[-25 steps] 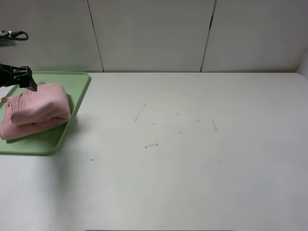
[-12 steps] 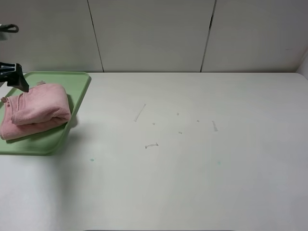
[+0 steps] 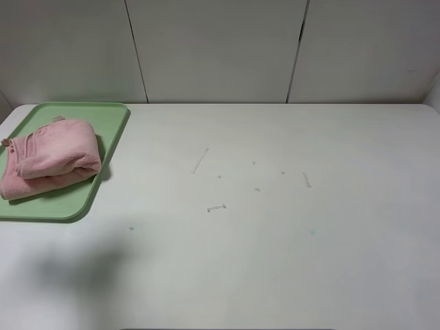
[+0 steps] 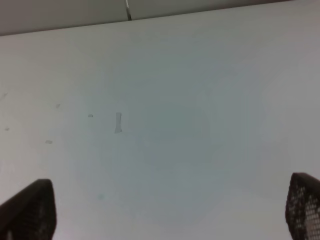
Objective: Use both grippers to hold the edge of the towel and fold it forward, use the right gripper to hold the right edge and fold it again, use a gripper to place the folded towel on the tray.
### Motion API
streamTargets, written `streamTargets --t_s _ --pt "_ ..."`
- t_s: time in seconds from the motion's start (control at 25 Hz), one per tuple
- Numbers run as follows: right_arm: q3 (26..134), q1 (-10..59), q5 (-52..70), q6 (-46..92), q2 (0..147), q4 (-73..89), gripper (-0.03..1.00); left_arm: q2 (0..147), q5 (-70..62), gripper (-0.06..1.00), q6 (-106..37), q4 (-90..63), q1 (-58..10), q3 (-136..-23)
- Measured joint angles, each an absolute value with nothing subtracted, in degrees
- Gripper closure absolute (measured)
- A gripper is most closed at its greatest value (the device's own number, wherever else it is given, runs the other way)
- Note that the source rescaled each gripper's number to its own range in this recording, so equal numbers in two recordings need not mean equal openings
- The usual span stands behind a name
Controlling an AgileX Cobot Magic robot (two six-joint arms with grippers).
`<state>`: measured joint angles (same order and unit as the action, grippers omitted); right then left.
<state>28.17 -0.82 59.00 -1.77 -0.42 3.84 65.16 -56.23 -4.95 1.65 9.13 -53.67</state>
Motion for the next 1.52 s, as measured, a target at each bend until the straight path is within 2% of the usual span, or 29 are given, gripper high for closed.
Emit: streamTargets --t_s 0.28,0.92,1.16,1.36,1.52 --pt "28.2 -0.8 59.0 -1.8 -0.4 3.8 -0.03 51.1 -68.1 -0.05 -5.5 1.5 9.1 -52.6" --pt "28.2 -0.8 59.0 -1.8 -0.4 3.8 -0.03 14.6 -68.3 -0.05 -5.5 -4.0 9.1 -35.9" --pt "28.2 -0.8 59.0 -1.8 -0.4 3.8 -0.03 6.8 -68.3 -0.05 -5.5 -2.8 8.7 -35.7" --pt "28.2 -0.8 59.0 -1.8 -0.4 3.8 -0.03 4.3 -68.3 -0.05 -5.5 -0.4 4.3 -35.7" --pt "28.2 -0.8 59.0 -1.8 -0.4 3.8 -0.03 4.1 -68.1 -0.05 -5.5 0.3 3.4 -35.7"
